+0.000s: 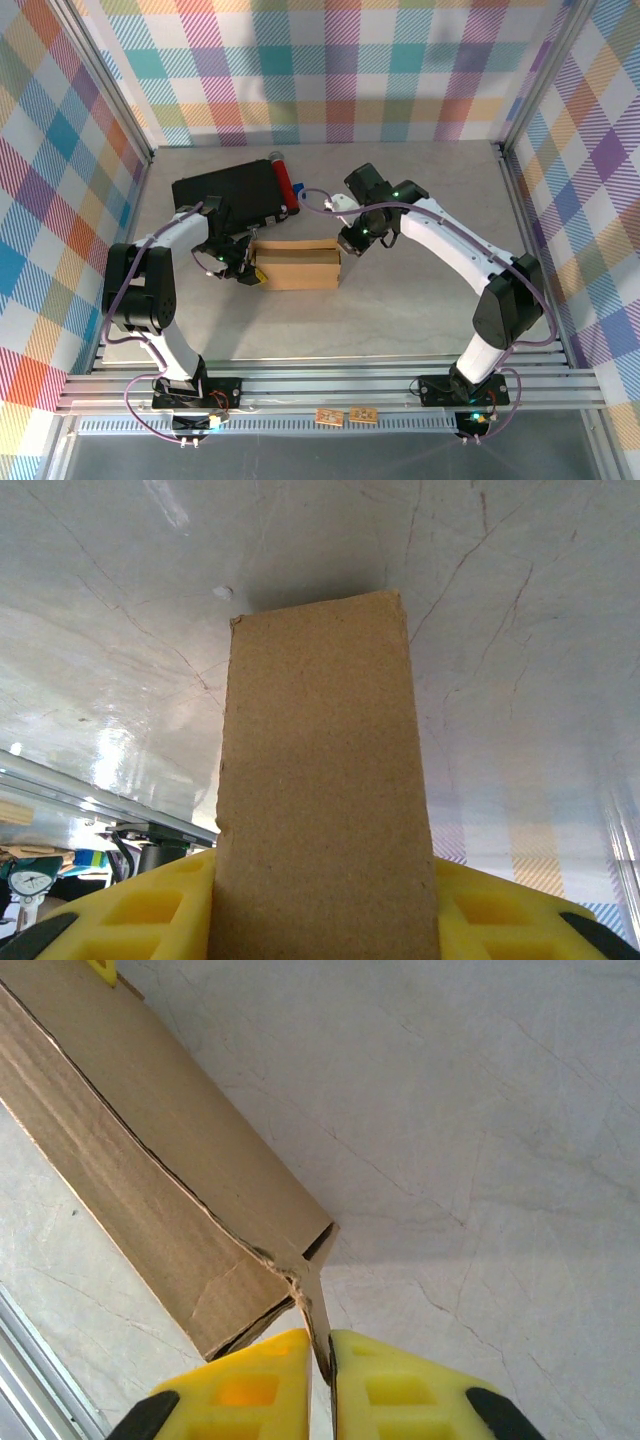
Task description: Fold the paper box
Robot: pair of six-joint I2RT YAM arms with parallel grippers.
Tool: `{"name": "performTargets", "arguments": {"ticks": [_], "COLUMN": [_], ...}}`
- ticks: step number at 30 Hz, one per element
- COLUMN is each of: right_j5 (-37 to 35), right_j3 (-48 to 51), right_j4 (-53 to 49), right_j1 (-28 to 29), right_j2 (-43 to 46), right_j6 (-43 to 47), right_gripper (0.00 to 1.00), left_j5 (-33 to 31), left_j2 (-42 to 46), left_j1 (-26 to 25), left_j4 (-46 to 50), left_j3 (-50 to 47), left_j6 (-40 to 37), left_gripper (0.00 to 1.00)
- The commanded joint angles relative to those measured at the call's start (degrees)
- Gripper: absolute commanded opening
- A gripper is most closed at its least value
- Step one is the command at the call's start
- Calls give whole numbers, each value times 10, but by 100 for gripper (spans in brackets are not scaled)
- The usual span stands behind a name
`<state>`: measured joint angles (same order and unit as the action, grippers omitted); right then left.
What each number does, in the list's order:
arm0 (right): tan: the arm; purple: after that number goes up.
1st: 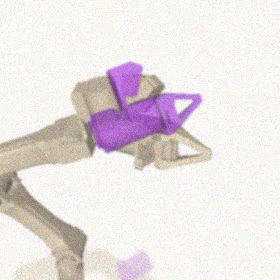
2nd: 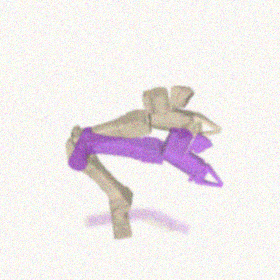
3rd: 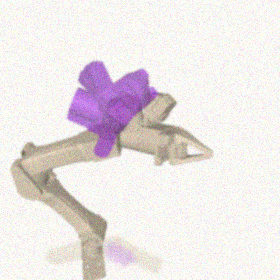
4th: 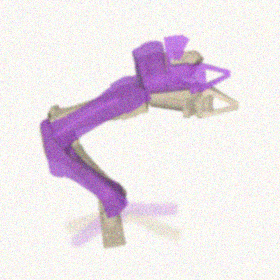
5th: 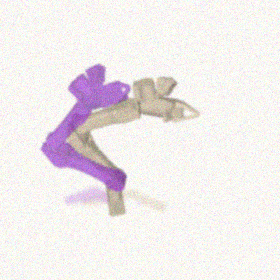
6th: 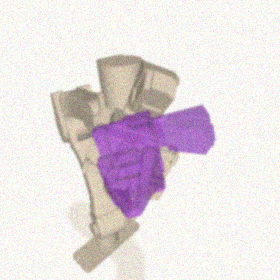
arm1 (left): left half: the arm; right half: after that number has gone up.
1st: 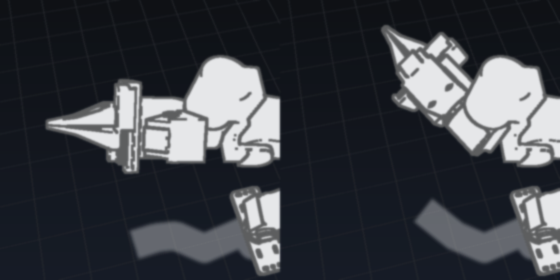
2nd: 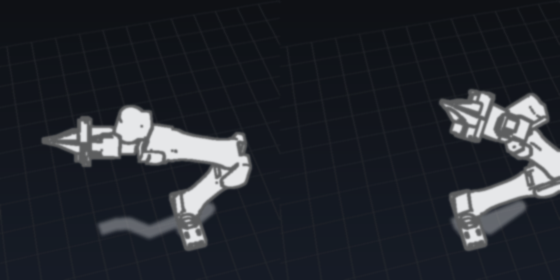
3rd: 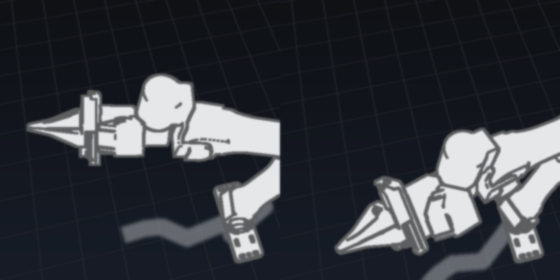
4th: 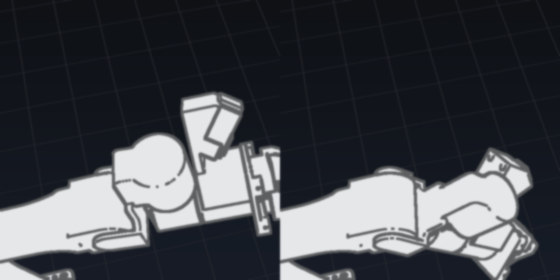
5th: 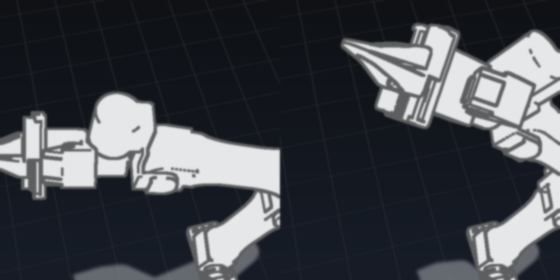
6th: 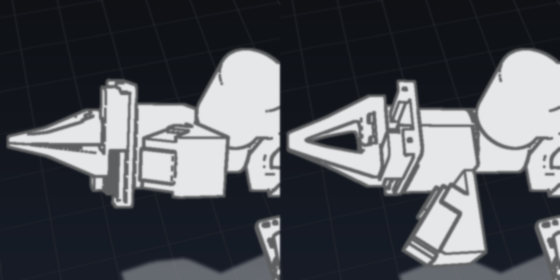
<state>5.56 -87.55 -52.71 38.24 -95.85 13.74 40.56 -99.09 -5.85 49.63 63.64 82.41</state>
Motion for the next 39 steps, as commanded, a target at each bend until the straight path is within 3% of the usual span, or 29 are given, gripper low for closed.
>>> {"name": "performTargets", "arguments": {"ticks": [1,6,14,26,39], "right_j5": [12,11,-1,-21,-40], "right_j3": [-13,-16,-20,-41,-32], "right_j4": [-10,-9,-21,-51,-50], "right_j1": [9,9,11,23,43], "right_j2": [-8,-10,-13,-27,-23], "right_j6": [-11,-16,-36,-240,-347], "right_gripper": [15,15,0,0,0], "left_j5": [-77,-76,-75,-70,-60], "left_j2": [-17,-19,-19,-19,-13], "left_j1": [2,2,2,2,3], "left_j4": [37,37,35,23,-10], "left_j3": [-4,-4,-4,-13,-30], "left_j6": [-3,-3,0,14,39], "left_gripper": [21,21,21,22,26]}}
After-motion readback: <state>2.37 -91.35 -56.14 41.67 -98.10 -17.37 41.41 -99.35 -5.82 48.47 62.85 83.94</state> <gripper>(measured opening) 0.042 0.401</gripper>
